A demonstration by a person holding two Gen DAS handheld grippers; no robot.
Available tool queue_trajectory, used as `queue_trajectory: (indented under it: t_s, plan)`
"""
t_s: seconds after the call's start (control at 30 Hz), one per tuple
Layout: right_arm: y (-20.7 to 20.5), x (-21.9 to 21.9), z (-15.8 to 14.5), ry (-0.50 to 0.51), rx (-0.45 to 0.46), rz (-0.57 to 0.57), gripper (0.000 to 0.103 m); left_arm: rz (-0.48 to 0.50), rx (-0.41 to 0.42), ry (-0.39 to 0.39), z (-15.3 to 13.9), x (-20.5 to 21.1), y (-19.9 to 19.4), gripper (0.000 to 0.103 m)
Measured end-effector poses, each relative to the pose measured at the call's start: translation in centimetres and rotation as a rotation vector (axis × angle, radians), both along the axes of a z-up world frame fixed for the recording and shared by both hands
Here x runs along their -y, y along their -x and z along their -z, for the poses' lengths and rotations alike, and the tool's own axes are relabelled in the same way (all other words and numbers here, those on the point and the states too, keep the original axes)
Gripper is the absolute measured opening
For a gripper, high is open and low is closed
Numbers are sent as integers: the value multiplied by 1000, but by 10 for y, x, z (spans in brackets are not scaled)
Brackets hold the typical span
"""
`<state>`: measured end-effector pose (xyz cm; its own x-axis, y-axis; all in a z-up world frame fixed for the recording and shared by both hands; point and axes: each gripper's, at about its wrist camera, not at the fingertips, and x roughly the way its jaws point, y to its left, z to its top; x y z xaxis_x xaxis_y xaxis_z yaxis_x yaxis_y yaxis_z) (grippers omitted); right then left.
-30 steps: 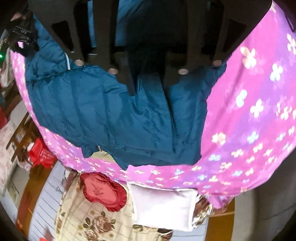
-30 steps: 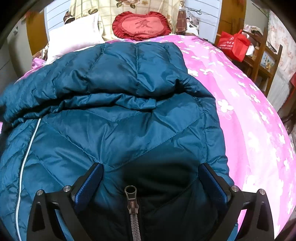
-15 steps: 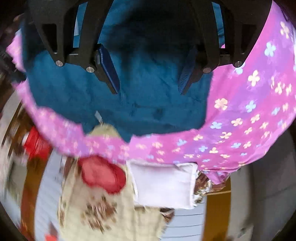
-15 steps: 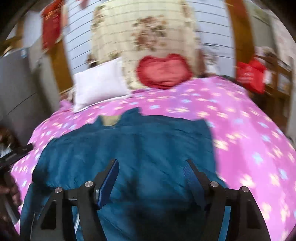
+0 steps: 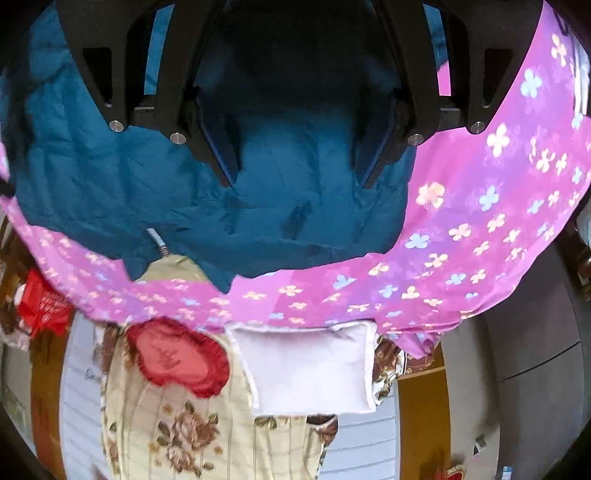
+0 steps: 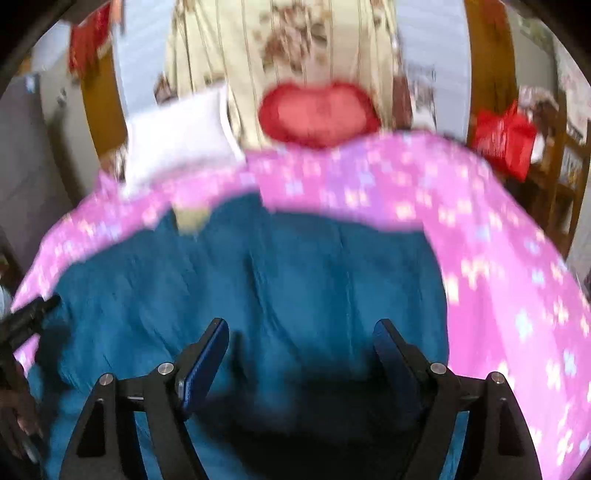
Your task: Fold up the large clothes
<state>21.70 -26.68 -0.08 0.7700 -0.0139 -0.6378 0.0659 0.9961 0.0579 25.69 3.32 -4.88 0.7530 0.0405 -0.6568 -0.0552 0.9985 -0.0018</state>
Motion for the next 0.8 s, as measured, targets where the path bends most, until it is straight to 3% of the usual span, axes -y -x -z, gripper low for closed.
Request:
queue_trajectory:
  t_s: [0.07,0.13,0.2,0.3,0.47,0.57,0.67,0.8]
  plan:
    - [-23,-9,-2,9,-2,-32,79,-16,-65,-5,15,-3,-16,68]
    - [-48,-11,11,43,-30,-36,79,-28,-119,31,30,-9,-24,75]
    - [-67,-5,41,48,-130,-53,79,-22,-114,48,34,-9,-22,80]
    - [-66,5,62,35,-118,-63,85,7,-118,21,39,-1,-22,85]
    - [-72,10,72,27,-186,-65,88,13,-130,53,46,-4,-23,86]
    - [-73,12,73,18,-197,-67,88,14,-130,58,44,-5,-24,86]
    - [-64,9,61,27,-178,-62,87,-15,-78,16,27,-7,-11,85]
    - [-19,5,21,1,-33,-65,85,-3,24,111,-7,-13,25,85]
